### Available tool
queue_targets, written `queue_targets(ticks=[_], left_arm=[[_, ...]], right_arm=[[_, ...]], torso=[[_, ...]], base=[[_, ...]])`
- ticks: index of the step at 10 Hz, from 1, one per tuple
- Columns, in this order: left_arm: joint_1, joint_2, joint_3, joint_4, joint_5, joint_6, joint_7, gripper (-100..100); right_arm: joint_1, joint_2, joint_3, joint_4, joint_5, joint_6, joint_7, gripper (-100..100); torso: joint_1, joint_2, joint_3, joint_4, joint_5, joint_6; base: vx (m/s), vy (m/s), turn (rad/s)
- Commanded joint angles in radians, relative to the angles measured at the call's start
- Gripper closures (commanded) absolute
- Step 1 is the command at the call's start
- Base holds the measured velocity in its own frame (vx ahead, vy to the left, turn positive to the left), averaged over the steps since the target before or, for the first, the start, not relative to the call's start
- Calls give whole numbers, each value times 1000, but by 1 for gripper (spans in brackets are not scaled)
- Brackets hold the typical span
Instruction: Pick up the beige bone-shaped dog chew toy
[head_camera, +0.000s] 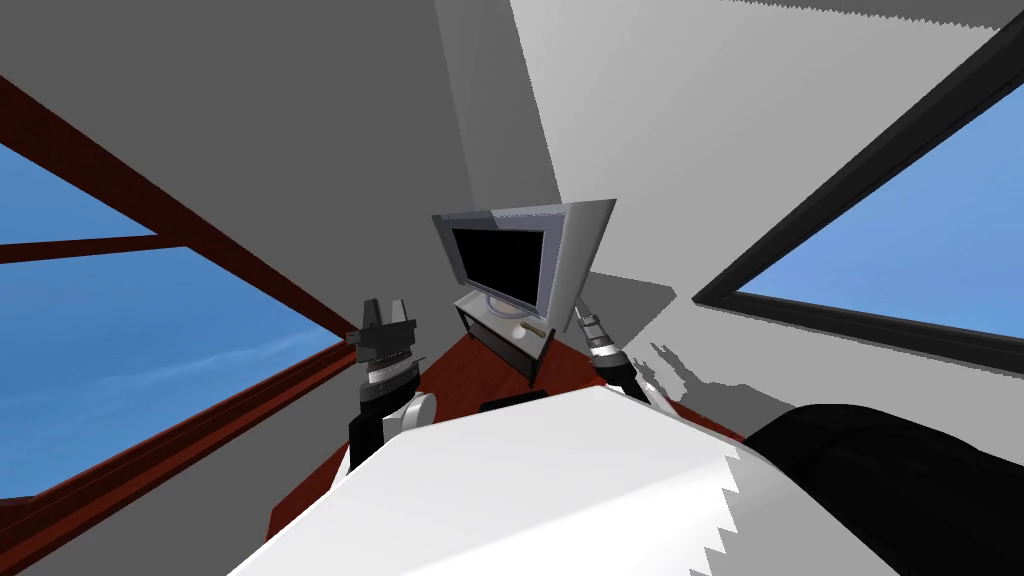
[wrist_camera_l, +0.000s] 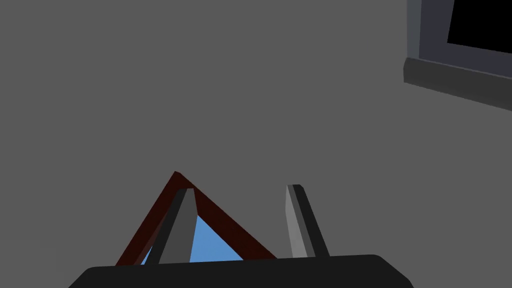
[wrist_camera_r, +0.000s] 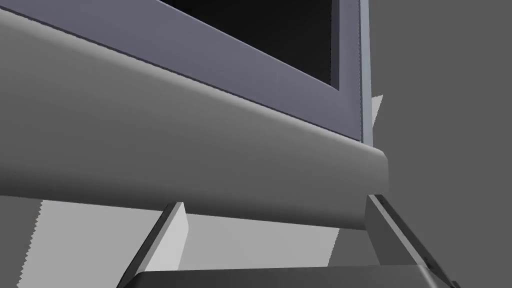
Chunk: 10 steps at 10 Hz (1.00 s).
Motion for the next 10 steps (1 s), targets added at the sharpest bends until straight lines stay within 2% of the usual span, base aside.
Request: queue_targets(ticks=[1, 2, 4, 5, 6, 7, 9, 10], left_arm=[[0, 0, 0, 0, 0, 0, 0, 0], [0, 0, 0, 0, 0, 0, 0, 0], [0, 0, 0, 0, 0, 0, 0, 0], [0, 0, 0, 0, 0, 0, 0, 0], [0, 0, 0, 0, 0, 0, 0, 0], [0, 0, 0, 0, 0, 0, 0, 0], [0, 0, 0, 0, 0, 0, 0, 0], [0, 0, 0, 0, 0, 0, 0, 0]], right_arm=[[50, -29, -32, 38, 50, 14, 32, -100], [50, -29, -32, 38, 64, 14, 32, -100], [102, -50, -60, 101, 129, 22, 89, -100], [102, -50, -60, 115, 139, 22, 89, -100], [126, -60, -74, 154, 176, 28, 120, -100], [126, -60, -74, 155, 176, 28, 120, -100], [174, -80, -101, 224, 244, 41, 182, -100], [196, -89, -114, 275, 274, 49, 215, -100]], torso=[[0, 0, 0, 0, 0, 0], [-1, 0, 0, 0, 0, 0], [-5, -1, -1, 0, -1, 0], [-2, -2, -1, 0, -1, 0], [-4, -2, -1, 0, -1, 0], [-4, -3, -1, 0, -1, 0], [-5, -3, -1, 0, -1, 0], [-4, -5, -3, -1, -1, 0]], base=[[-6, 150, 178], [12, 95, 67], [27, 107, 180], [33, 101, 67], [40, 100, 129], [31, 73, 66], [62, 98, 213], [72, 143, 255]])
